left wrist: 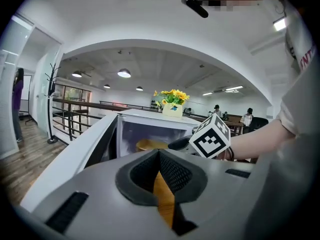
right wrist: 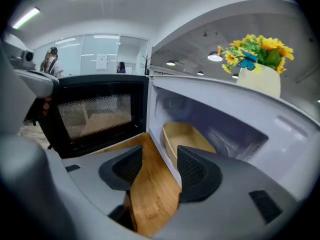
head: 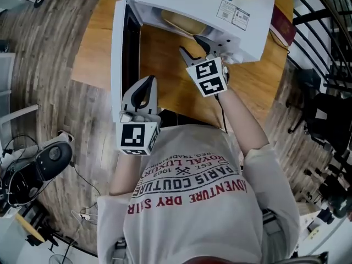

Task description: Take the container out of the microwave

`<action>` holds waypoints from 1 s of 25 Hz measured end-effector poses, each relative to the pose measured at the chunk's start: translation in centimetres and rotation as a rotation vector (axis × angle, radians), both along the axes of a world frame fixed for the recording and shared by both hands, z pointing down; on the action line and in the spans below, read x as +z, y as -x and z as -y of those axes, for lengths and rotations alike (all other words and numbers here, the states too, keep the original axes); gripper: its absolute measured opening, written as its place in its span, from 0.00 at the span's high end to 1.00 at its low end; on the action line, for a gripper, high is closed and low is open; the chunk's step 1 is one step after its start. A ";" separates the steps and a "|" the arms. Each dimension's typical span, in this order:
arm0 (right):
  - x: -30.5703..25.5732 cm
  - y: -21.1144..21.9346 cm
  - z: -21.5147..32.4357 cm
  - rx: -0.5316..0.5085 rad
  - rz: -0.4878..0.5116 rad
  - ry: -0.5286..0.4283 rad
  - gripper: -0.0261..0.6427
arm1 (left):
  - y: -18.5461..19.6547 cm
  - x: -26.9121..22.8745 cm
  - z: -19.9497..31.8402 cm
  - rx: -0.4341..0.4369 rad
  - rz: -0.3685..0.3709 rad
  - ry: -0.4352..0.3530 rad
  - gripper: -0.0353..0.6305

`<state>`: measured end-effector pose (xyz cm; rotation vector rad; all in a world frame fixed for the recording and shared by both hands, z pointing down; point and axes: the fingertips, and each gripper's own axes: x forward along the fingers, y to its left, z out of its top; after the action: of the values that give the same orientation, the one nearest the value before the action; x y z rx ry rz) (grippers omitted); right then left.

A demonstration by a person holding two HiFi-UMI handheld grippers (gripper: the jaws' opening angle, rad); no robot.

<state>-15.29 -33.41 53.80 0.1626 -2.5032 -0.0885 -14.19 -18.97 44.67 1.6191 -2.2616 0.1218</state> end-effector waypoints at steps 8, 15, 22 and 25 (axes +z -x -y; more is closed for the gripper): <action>3.2 3.2 2.1 -0.027 -0.139 -0.053 0.61 | 2.3 0.7 -1.4 -0.057 0.020 0.025 0.93; 5.7 4.2 3.2 -0.072 -0.294 -0.108 0.68 | 2.7 0.7 -1.4 -0.066 0.019 0.026 0.93; 6.7 4.3 4.2 -0.098 -0.377 -0.250 0.89 | 2.8 0.4 -1.4 -0.072 -0.013 0.001 0.93; 6.5 4.1 3.7 -0.121 -0.366 -0.245 0.89 | 2.8 0.3 -1.6 -0.073 -0.016 -0.008 0.93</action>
<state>-19.41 -37.12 60.33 0.0853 -2.1283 -0.4357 -17.02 -17.36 45.00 1.5333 -2.3088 0.0812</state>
